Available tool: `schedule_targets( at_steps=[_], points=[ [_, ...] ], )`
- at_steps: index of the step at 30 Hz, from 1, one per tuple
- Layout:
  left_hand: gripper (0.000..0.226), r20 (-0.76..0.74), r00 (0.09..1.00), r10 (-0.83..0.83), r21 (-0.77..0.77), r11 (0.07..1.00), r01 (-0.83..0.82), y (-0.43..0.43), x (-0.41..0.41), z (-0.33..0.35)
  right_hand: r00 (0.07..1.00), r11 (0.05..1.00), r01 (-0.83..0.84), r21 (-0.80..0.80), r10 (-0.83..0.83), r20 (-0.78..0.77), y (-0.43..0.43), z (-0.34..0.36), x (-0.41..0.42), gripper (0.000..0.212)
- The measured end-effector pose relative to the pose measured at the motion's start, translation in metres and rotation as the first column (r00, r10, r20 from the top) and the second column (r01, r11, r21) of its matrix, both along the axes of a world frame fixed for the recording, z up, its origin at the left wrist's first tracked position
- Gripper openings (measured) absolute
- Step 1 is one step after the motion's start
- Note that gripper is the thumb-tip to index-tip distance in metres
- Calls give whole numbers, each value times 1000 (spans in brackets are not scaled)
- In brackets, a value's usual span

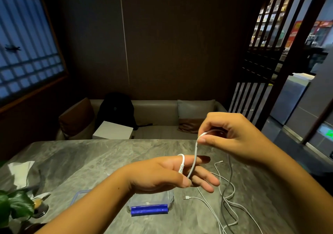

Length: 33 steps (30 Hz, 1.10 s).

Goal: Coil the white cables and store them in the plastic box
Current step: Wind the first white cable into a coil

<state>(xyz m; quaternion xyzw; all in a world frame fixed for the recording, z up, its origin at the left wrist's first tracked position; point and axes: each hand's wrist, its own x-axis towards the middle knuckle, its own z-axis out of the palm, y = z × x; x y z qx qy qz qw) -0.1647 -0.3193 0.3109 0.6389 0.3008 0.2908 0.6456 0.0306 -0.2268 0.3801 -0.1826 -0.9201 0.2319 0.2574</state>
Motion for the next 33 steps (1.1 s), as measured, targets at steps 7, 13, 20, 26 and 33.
schedule_targets(
  at_steps=[7,13,20,26,33],
  points=[
    [53,-21,997,-70,-35,997,69,1,4,2,980,983,-183,-21,184,69,-1,-3,-29,9],
    [43,17,1000,20,-18,1000,-20,1,5,3,967,899,-253,-356,240,-81,0,-20,-42,10],
    [24,34,928,371,38,927,-372,2,17,-2,972,930,-172,-326,106,-211,5,-30,-47,7],
    [23,119,880,461,-3,886,-464,3,22,-11,974,927,-167,-336,102,-202,9,-33,-48,6],
    [11,241,893,381,-78,925,-373,6,26,-19,974,908,-175,-380,104,-199,16,-42,-47,7]
  ],
)
